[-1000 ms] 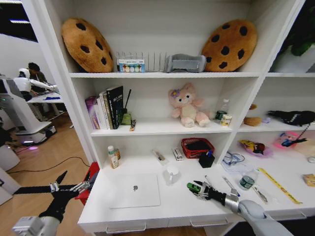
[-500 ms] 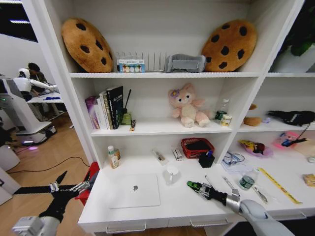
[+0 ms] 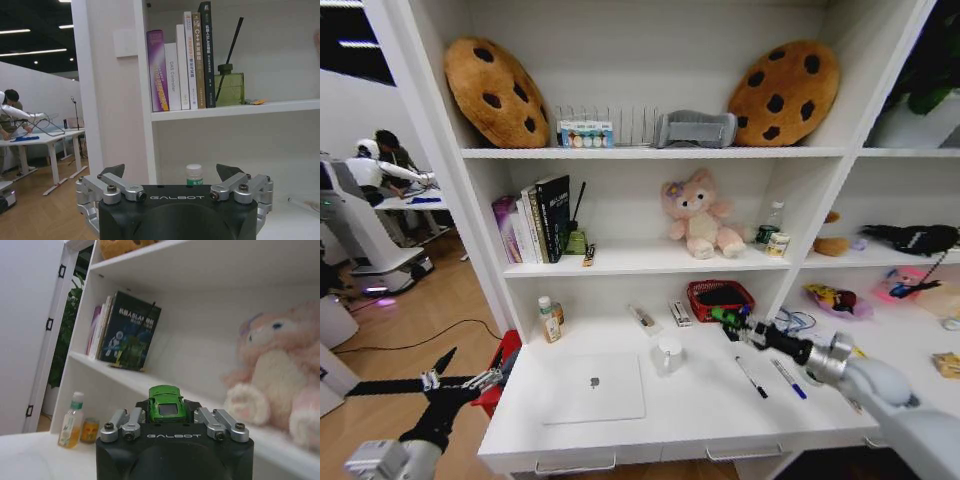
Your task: Organize the objects on the table.
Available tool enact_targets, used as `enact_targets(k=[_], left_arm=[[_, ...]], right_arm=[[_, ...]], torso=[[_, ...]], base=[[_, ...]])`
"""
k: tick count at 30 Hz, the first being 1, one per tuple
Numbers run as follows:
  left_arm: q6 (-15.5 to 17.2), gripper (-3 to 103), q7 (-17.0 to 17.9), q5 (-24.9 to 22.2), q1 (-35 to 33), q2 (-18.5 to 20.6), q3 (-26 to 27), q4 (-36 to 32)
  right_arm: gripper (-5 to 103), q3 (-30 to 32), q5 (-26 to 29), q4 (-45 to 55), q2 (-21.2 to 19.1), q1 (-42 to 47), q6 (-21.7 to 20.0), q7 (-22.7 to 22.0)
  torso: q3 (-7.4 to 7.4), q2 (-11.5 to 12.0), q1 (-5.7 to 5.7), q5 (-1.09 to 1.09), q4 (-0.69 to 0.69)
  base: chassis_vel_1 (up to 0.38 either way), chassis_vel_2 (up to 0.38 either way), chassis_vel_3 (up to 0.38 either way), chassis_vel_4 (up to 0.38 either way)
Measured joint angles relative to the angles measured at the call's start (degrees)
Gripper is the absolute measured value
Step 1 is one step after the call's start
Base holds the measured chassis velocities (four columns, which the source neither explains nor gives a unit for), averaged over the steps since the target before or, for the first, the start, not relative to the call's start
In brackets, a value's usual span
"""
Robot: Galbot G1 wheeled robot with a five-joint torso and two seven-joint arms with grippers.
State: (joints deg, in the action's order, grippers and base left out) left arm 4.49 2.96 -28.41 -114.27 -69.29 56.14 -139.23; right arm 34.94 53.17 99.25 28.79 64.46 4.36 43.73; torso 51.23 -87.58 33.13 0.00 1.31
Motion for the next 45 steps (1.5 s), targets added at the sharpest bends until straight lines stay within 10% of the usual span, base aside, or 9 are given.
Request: enact_targets(k=[9,19,45], left_arm=[[0.0,100,0.0,0.0,0.0,0.0,0.0,0.0],[0.0,100,0.0,0.0,0.0,0.0,0.0,0.0],[0.0,100,0.0,0.0,0.0,0.0,0.0,0.0]], right_arm=[[37,-24.1,4.5,-7.0,1.2,-32.9,-9.9,-5.2],[37,-51.2,1.5,-21.8,15.0,-59.6,-11.8,-8.2],[44,-60.2,0.9,-29.6,20.8,-63.2,-13.9,-8.8]], torso=[[0.0,0.0,0.0,-0.04,-0.01],[0.02,0.0,0.02,-0.01,-0.03],[0.0,0.0,0.0,0.0,0.01]], base=[[0.0,0.0,0.0,0.0],[0.0,0.0,0.0,0.0],[0.0,0.0,0.0,0.0]])
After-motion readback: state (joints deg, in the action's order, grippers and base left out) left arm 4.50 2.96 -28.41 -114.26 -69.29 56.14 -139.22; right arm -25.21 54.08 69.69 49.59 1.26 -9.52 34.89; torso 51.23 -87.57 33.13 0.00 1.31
